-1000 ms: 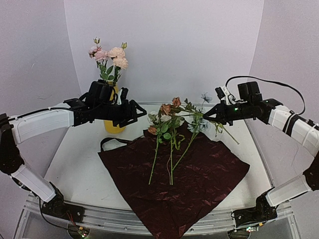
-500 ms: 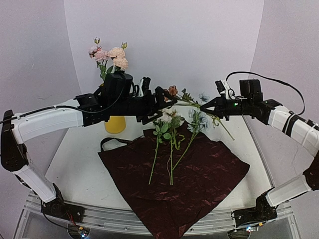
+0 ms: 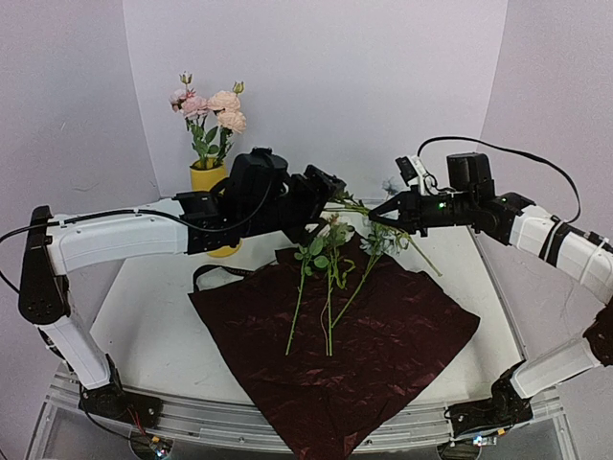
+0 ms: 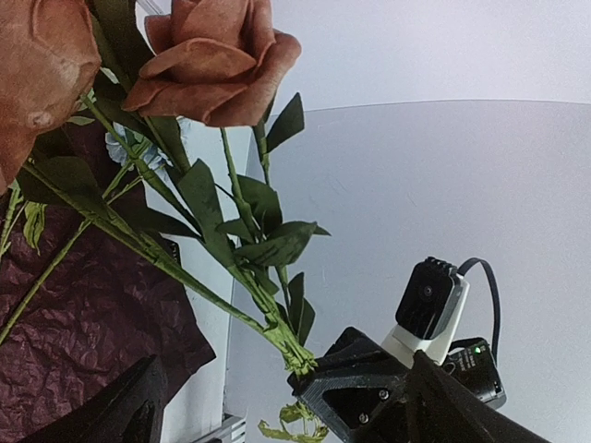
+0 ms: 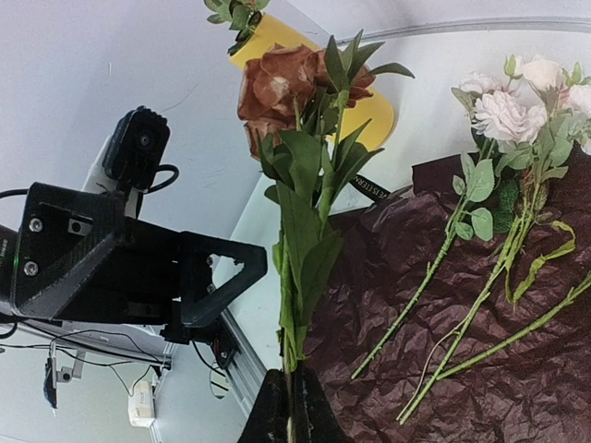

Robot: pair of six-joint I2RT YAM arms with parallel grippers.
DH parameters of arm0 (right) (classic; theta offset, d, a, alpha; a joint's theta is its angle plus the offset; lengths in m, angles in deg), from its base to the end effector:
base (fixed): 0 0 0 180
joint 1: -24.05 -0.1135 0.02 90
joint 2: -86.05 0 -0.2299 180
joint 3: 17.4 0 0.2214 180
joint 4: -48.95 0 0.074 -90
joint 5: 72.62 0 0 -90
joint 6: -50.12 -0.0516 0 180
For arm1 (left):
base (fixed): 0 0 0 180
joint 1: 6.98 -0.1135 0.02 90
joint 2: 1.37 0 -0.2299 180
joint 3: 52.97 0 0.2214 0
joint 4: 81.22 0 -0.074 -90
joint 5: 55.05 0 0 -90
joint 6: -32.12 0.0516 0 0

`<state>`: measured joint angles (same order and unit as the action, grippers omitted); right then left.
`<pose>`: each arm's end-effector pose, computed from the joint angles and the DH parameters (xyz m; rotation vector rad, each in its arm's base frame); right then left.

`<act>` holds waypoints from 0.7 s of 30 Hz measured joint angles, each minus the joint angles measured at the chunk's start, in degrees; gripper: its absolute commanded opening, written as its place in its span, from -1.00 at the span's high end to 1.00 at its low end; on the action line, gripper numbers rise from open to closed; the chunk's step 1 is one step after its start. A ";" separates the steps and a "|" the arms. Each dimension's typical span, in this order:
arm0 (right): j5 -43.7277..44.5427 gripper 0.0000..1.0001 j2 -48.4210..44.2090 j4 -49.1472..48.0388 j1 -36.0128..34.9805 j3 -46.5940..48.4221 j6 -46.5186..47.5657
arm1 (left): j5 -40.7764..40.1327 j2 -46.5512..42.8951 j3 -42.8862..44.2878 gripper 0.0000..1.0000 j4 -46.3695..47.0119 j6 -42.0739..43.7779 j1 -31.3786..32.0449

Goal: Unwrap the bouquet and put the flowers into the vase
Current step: Pick up the fake flower from the wrapping paper.

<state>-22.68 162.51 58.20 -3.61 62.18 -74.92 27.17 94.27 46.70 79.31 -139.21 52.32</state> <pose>0.2504 0.1687 0.3369 -0.4633 1.7986 1.3745 0.2021 -0.3267 0.3245 -0.5216 2.0955 -1.4963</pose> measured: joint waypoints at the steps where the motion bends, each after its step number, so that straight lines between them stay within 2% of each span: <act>1: 0.00 0.96 0.00 0.00 -0.10 0.00 0.08 | -0.34 0.52 0.31 -0.68 0.19 -0.93 0.10; 3: 0.01 0.96 0.00 -0.02 -0.41 0.00 0.13 | -1.12 1.55 1.01 -0.59 0.40 -1.90 0.16; 14: 0.09 0.96 -0.02 -0.02 -2.23 0.04 0.51 | -1.87 6.03 4.23 -0.41 1.23 -4.22 0.16; 21: 0.50 0.96 -0.02 -0.02 -3.32 0.07 0.73 | -1.77 7.80 4.73 0.02 1.20 -3.75 0.19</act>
<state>-22.17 162.49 58.17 -6.94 62.25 -74.19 25.40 102.07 51.43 80.51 -142.96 52.50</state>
